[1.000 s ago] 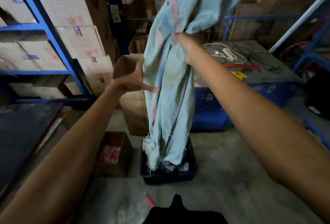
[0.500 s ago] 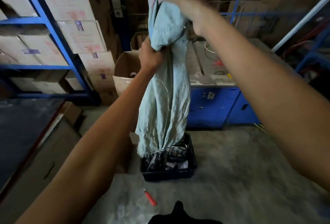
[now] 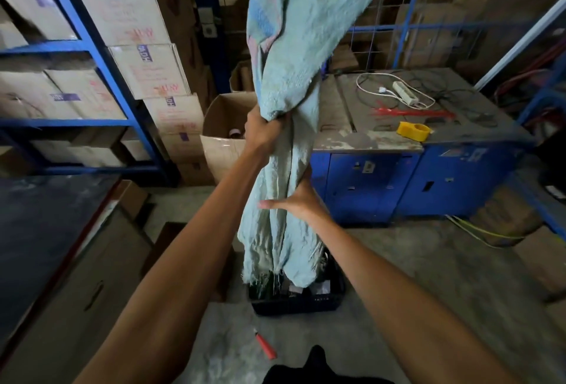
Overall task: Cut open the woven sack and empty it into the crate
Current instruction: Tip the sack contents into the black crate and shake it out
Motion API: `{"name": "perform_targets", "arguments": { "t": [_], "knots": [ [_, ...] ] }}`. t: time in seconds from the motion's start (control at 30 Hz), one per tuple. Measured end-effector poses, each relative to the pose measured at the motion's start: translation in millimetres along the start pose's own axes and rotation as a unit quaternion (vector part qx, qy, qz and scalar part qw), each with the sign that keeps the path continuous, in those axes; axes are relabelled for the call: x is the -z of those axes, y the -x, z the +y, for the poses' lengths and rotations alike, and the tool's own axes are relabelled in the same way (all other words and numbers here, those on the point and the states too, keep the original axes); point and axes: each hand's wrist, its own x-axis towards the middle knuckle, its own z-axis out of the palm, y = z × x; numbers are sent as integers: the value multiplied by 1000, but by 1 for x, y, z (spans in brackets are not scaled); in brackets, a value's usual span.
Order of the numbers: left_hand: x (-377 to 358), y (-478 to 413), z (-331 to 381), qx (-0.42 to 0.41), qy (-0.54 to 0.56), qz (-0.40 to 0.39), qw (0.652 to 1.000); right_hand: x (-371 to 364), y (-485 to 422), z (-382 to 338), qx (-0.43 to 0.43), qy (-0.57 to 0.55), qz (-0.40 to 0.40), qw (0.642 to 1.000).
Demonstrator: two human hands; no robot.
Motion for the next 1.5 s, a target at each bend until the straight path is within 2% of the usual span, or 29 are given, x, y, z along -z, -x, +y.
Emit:
{"name": "perform_targets", "arguments": {
  "t": [0.03, 0.13, 0.2, 0.33, 0.43, 0.5, 0.57, 0.67, 0.73, 0.9, 1.03, 1.07, 1.1, 1.13, 1.17, 1.23, 1.3, 1.4, 1.5],
  "knots": [
    [-2, 2, 2, -3, -1, 1, 1000, -8, -1, -2, -12, -39, 0, 999],
    [-4, 6, 14, -5, -6, 22, 1000, -19, -13, -21, -9, -115, 129, 985],
    [4, 2, 31, -5, 25, 41, 999, -14, -21, -39, 19, -78, 170, 982],
    [25, -25, 77, -51, 98, 81, 991, 11, -39, -86, 68, -35, 188, 979],
    [42, -55, 119, -31, 165, 114, 979, 36, -49, -137, 130, -29, 231, 964],
    [62, -80, 143, 2, 232, 76, 970, 61, -51, -181, 161, -51, 269, 948],
    [79, -110, 147, 36, 245, 12, 969, 86, -54, -218, 191, -43, 300, 934],
    [86, -137, 136, 65, 244, -29, 967, 100, -51, -234, 188, 13, 264, 946],
    [80, -99, 143, 98, 241, -38, 965, 99, -53, -218, 167, 37, 245, 954],
    [60, -69, 95, 236, 143, -46, 960, 92, -61, -171, 140, 86, 244, 956],
    [67, -93, 9, 299, 34, -31, 953, 101, -55, -175, 139, 203, 116, 962],
    [67, -95, -13, 318, -8, 12, 948, 104, -53, -179, 150, 244, 102, 953],
    [67, -92, -24, 339, -62, 89, 934, 107, -52, -183, 166, 268, 104, 943],
    [64, -77, -21, 318, -126, 164, 925, 110, -52, -187, 180, 280, 110, 936],
    [59, -65, -17, 278, -179, 196, 923, 113, -52, -189, 194, 289, 119, 930],
    [50, -47, 1, 129, -201, 146, 960, 118, -50, -193, 206, 304, 127, 922],
    [49, -41, 10, 18, -106, 35, 994, 122, -51, -195, 218, 302, 134, 918],
    [46, -29, 17, -17, -46, -146, 988, 128, -46, -203, 238, 226, 180, 927],
    [36, -19, 8, -62, -80, -251, 963, 126, -38, -214, 231, 56, 220, 946]
  ]
}}
